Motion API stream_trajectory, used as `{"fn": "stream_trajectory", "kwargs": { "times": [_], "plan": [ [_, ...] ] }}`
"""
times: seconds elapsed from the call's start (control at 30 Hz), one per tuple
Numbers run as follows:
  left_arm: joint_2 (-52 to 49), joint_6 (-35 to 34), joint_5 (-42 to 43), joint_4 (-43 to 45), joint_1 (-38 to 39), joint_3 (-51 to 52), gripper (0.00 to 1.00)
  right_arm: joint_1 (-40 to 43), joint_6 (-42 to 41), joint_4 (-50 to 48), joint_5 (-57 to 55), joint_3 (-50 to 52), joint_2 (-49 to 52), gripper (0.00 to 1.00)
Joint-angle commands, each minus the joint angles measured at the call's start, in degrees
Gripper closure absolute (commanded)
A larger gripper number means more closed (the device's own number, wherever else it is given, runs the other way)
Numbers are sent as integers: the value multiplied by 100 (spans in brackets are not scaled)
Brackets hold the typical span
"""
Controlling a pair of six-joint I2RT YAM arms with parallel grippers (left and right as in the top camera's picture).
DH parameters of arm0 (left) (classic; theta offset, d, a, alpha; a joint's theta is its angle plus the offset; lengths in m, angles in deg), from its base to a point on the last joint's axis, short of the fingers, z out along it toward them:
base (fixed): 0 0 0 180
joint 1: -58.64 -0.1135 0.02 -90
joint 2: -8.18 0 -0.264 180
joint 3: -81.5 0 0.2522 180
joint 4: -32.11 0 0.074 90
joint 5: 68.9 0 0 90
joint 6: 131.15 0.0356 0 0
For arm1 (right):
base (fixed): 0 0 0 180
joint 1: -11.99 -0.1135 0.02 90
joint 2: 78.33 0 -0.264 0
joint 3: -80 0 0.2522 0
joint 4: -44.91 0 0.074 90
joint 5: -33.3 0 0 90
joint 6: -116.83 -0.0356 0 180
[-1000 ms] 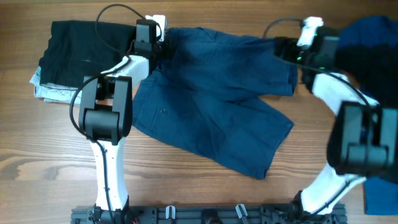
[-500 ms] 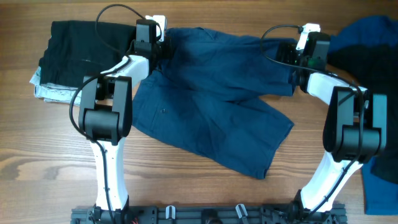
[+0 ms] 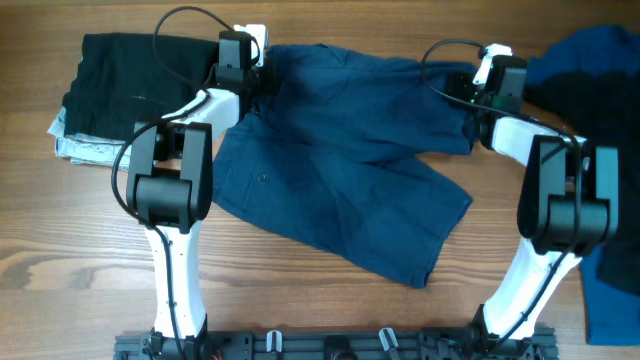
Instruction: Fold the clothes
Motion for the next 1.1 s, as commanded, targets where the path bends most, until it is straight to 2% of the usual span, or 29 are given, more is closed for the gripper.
{"fn": "stream_trajectory", "kwargs": {
  "times": [0.0, 0.1, 0.17, 0.3, 0.33, 0.4, 0.47, 0.6, 1.07],
  "plan": [
    [175, -13, 59, 37, -11, -20, 81, -39, -208, -22, 251, -103, 396, 25],
    [175, -13, 46, 35, -11, -20, 80, -42, -118, -22, 310, -103, 407, 25],
    [175, -13, 46, 44, -13, -20, 80, -44, -33, -17, 492, -120, 385, 34],
    [175, -13, 46, 59, -11, -20, 79, -52, -33, 219, 778, -254, 343, 65],
    [175, -13, 46, 59, -11, -20, 79, -52, -33, 313, 844, -317, 339, 80],
    [175, -13, 46, 59, -13, -20, 79, -52, -7, 498, 988, -433, 310, 96],
    [181, -13, 46, 76, -13, -20, 82, -52, 122, 721, 1132, -568, 225, 96],
    [339, -13, 46, 74, -13, -20, 96, -52, 363, 1095, 1130, -756, -59, 96],
    [2330, -13, 50, -310, -15, -20, 96, -37, 868, 2310, 1067, -911, -1770, 96]
  ]
}}
